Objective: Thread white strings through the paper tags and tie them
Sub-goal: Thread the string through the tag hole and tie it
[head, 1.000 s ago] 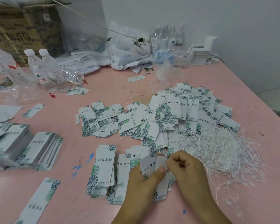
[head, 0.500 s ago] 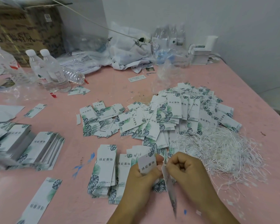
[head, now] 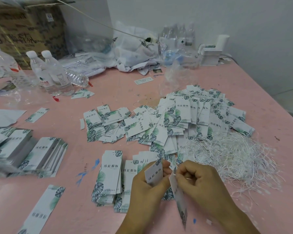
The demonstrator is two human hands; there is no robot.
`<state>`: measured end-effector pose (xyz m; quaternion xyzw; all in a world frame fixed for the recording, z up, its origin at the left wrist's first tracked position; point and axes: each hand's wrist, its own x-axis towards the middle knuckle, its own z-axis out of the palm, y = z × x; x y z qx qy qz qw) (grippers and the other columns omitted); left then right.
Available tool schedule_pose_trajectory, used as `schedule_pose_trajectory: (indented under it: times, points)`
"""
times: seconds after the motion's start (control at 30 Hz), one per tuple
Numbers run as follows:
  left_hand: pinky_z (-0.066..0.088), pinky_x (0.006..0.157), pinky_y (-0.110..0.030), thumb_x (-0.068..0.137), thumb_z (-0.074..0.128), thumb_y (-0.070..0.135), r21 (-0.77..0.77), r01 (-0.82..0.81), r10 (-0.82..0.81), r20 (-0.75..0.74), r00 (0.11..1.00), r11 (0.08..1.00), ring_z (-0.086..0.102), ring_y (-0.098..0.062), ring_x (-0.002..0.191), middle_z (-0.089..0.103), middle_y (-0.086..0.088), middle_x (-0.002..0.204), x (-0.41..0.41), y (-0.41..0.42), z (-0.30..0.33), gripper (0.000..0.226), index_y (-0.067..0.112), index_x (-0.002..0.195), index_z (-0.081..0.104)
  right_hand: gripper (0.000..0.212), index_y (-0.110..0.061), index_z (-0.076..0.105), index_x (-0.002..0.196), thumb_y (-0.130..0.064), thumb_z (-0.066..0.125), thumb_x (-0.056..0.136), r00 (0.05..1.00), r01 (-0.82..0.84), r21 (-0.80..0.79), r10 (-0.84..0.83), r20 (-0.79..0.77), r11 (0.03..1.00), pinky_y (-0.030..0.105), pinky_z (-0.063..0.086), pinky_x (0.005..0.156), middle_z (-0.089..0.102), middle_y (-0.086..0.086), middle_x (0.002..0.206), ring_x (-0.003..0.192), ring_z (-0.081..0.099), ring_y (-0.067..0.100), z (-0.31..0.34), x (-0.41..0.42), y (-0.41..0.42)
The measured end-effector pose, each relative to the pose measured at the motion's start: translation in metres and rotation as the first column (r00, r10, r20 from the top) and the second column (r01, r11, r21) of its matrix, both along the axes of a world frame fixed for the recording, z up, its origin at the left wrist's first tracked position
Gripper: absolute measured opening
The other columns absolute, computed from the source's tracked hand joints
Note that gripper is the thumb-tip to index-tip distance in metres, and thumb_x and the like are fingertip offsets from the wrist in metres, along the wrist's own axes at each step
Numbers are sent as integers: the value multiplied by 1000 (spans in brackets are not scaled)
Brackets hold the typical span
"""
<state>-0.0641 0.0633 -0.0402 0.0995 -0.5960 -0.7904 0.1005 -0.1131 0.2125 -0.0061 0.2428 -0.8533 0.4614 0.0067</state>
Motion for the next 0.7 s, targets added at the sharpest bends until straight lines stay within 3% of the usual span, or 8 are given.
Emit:
schedule_pose_trajectory:
  times: [0.13, 0.23, 0.33, 0.5, 0.7]
  points:
    - [55, 71, -18, 69, 82, 18, -77, -37, 35, -21, 999, 996, 73, -12, 85, 77, -2, 89, 4, 2, 3, 33, 34, 98, 76, 9, -24, 60, 65, -20, 64, 73, 989, 35, 108, -18, -147, 994, 14, 34, 50, 46, -7, 53, 47, 42, 5, 3, 2, -1]
    - [54, 70, -15, 72, 80, 18, -126, -42, 34, -66, 997, 991, 73, -8, 84, 77, 1, 91, 6, 3, 8, 32, 35, 99, 76, 11, -25, 58, 64, -19, 64, 72, 985, 29, 131, -5, -175, 991, 13, 32, 49, 42, -14, 52, 47, 40, 2, 6, 3, -1]
    - [54, 69, -14, 76, 77, 19, -196, -63, 42, -110, 993, 979, 73, -6, 83, 77, 3, 90, 9, 4, 10, 26, 35, 97, 75, 9, -23, 59, 64, -25, 60, 73, 994, 11, 84, -2, -106, 996, 14, 32, 49, 44, -11, 51, 46, 39, 4, 8, 4, -1]
    - [55, 71, -16, 79, 74, 13, -244, -67, 33, -141, 989, 968, 73, -9, 85, 77, 3, 90, 8, 5, 12, 30, 36, 98, 75, 24, -22, 58, 63, -45, 53, 68, 999, 5, -18, -4, 45, 1000, 11, 29, 47, 40, -10, 46, 45, 35, 4, 9, 4, -1]
    - [55, 72, -18, 74, 76, 13, -164, -84, 65, -116, 991, 983, 73, -13, 85, 76, -4, 88, 5, 3, 8, 27, 27, 97, 76, 23, -28, 66, 71, -50, 59, 69, 969, -21, -82, 41, 244, 996, 14, 33, 48, 44, -10, 50, 48, 37, 3, 3, 0, 0]
